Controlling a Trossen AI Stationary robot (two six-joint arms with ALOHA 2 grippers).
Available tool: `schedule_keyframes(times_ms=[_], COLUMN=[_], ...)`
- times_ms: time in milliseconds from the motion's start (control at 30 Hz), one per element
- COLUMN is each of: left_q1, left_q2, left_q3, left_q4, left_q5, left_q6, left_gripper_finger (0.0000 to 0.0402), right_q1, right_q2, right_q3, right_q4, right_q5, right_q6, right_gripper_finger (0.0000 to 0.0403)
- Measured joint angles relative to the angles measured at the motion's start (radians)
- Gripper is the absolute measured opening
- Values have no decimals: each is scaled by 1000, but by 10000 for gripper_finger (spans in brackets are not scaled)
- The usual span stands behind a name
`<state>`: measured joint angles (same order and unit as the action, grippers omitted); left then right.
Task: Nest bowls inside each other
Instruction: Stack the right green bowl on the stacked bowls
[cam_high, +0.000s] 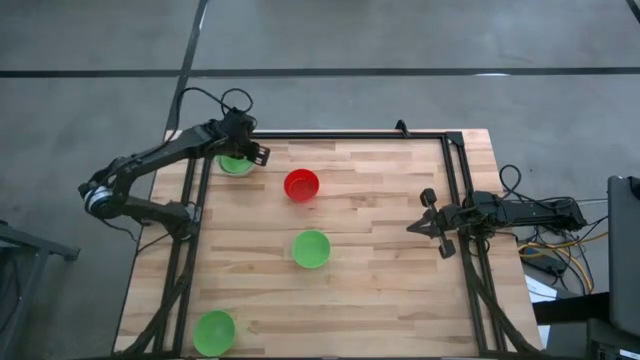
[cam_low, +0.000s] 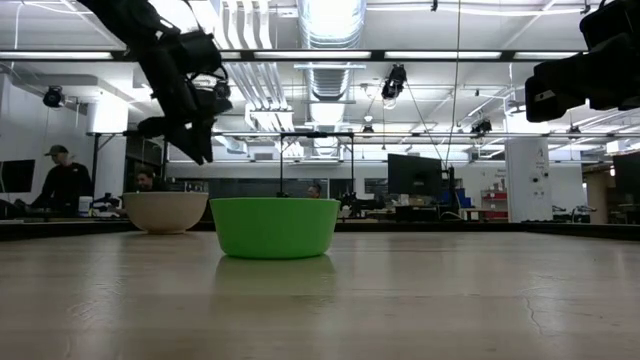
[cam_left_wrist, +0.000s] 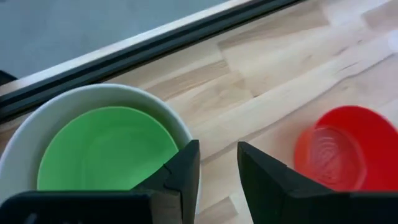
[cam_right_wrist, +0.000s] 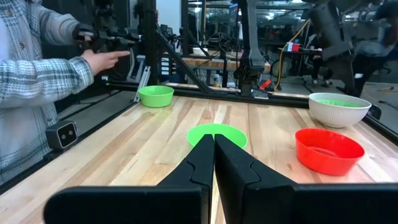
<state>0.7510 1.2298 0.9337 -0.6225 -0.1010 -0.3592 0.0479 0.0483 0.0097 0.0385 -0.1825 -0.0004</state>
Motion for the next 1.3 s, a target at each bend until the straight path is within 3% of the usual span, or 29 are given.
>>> schedule_keyframes(times_ms=[367,867,1300], left_q1=[-21,-133,-317], left_q2=[-96,-150,-148], left_q3=[0,0,-1], left_q4=[2,-7,-30], left_q5=[113,104,33], left_q6=[45,-4,-132], left_gripper_finger=[112,113,113], right_q1=[0,0,0], right_q2=[0,0,0], right_q3=[0,0,0], right_q4=[0,0,0], right_q5=[0,0,0], right_q6=[0,0,0], right_gripper_finger=[9,9,9])
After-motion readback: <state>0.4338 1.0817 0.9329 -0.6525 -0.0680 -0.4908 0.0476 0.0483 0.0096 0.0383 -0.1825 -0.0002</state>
